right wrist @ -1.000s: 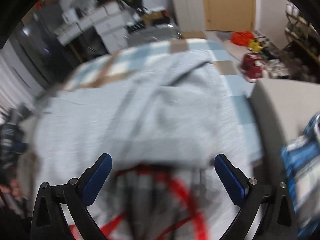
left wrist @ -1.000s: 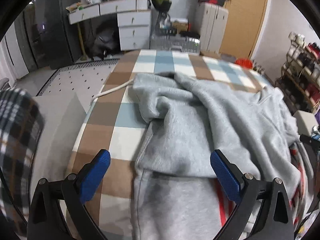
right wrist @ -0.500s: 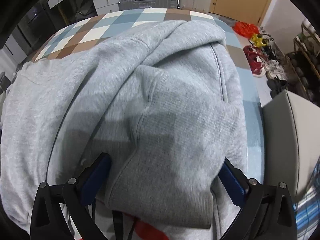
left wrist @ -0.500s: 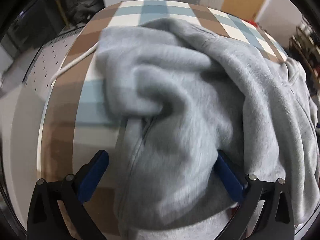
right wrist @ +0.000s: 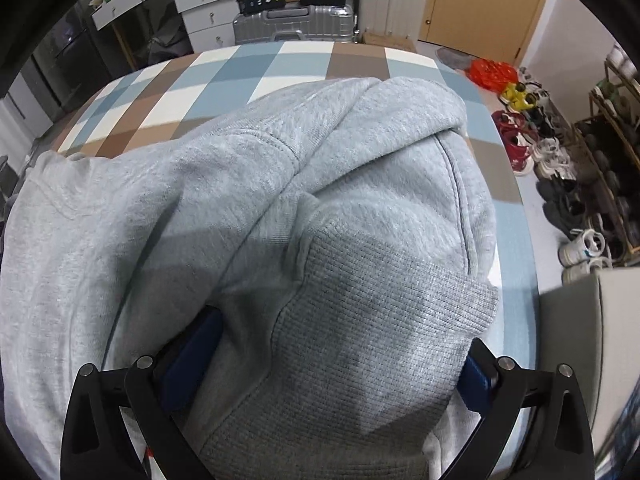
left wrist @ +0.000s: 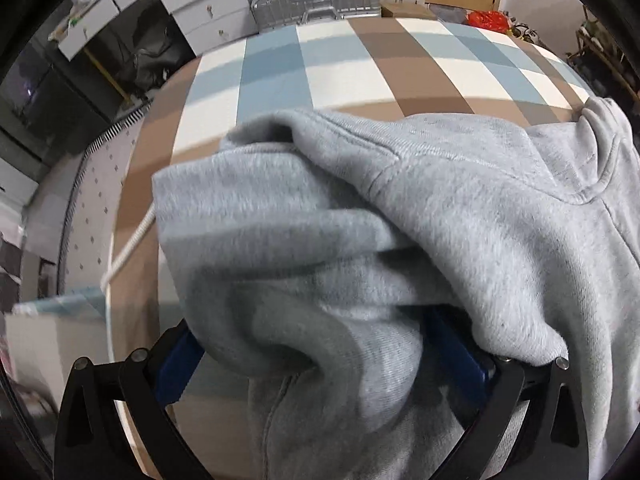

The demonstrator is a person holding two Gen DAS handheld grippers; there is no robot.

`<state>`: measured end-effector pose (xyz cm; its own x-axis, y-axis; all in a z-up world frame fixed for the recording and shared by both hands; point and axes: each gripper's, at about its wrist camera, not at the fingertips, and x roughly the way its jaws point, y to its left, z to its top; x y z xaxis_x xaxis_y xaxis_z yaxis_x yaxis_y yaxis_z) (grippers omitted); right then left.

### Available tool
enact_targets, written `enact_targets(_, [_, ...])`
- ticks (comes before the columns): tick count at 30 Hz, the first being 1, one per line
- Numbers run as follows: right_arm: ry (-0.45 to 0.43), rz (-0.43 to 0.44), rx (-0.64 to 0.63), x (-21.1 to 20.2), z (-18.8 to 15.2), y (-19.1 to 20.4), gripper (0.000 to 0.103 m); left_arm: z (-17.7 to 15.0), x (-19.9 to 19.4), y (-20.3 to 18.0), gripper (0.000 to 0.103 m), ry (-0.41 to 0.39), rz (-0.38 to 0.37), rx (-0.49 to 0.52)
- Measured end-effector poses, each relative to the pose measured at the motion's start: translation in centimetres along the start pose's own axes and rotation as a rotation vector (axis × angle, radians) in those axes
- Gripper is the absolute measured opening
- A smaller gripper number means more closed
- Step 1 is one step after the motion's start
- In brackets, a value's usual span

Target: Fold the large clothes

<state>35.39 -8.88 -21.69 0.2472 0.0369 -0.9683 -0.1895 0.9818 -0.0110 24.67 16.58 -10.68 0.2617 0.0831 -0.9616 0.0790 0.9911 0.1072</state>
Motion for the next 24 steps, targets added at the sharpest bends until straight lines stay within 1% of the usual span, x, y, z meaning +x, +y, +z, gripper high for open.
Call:
enact_targets(2, [-0.005,-0.004,0.009,0.4,0.9,-0.1,0.103,0.3,0.4,0.0,0.102,-0.021,0.010,0.004])
enact_targets(3, [-0.004,-0.006,0.016,0.7,1.4,-0.3,0.103,-0.1,0.2,0.2,0.102,-0.026,0.010,0.005])
enact_targets(6, [0.003,-0.017,0.052,1.2,2.7,-0.5,0.103,1.3,0.5,0.1,0.102,-0.037,0.025,0.016])
enact_targets(8, [0.012,-0.028,0.080,1.4,3.4,-0.6,0.103,1.4,0.1,0.1,0.102,-0.041,0.049,0.025])
enact_targets(10, [0.016,-0.020,0.076,1.1,3.2,-0.7,0.103,0.5,-0.7,0.2,0.102,-0.041,0.071,0.038])
enact_targets(12, [0.004,0.008,0.065,0.3,2.3,-0.9,0.103,-0.7,-2.5,0.0,0.100,-0.085,0.101,0.053])
enact_targets(13, [-0.018,0.043,0.066,-0.9,1.1,-1.3,0.103,-1.5,-3.4,-0.2,0.100,-0.110,0.102,0.070])
enact_targets(14, [-0.032,0.070,0.070,-1.7,0.3,-1.5,0.103,-3.1,-4.7,-0.4,0.100,-0.134,0.099,0.087])
enact_targets(15, [-0.049,0.100,0.078,-3.0,-1.1,-1.8,0.103,-4.0,-5.4,-0.2,0.100,-0.150,0.093,0.090])
enact_targets(18, [-0.088,0.162,0.089,-6.5,-4.8,-1.9,0.103,-8.3,-8.7,0.0,0.100,-0.197,0.045,0.074])
enact_targets(19, [-0.122,0.186,0.096,-8.3,-6.9,-1.7,0.103,-10.1,-10.0,0.1,0.100,-0.217,0.040,0.061])
enact_targets(21, [-0.164,0.225,0.088,-10.8,-9.6,-0.8,0.103,-12.8,-12.0,0.0,0.100,-0.240,0.016,0.052])
enact_targets(22, [-0.198,0.250,0.074,-12.3,-11.7,0.1,0.103,-13.6,-12.8,0.0,0.100,-0.259,0.003,0.052])
enact_targets(24, [-0.240,0.257,0.057,-14.1,-14.5,1.6,0.103,-16.4,-14.7,-0.4,0.100,-0.292,-0.004,0.048])
